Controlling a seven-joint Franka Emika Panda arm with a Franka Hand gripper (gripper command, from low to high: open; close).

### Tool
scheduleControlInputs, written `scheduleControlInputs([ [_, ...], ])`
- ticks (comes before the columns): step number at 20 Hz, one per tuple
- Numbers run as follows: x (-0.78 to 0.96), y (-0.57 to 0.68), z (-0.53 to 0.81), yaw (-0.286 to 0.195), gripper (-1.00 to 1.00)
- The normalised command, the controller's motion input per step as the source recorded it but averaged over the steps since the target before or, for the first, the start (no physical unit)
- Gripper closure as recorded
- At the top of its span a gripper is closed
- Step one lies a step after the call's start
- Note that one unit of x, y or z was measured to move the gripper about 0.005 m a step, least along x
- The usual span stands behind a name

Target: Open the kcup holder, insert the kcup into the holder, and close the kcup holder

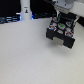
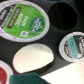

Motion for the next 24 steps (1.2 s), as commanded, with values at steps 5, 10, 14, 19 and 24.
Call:
scheduleControlInputs([
  [5,0.49,-0.51,0.28,0.047,-1.00],
  [10,0.63,-0.46,0.26,0.018,-1.00],
  [14,0.72,-0.38,0.14,0.006,-1.00],
  [19,0.74,-0.18,-0.01,0.023,-1.00],
  [24,0.57,0.00,-0.16,0.065,-1.00],
])
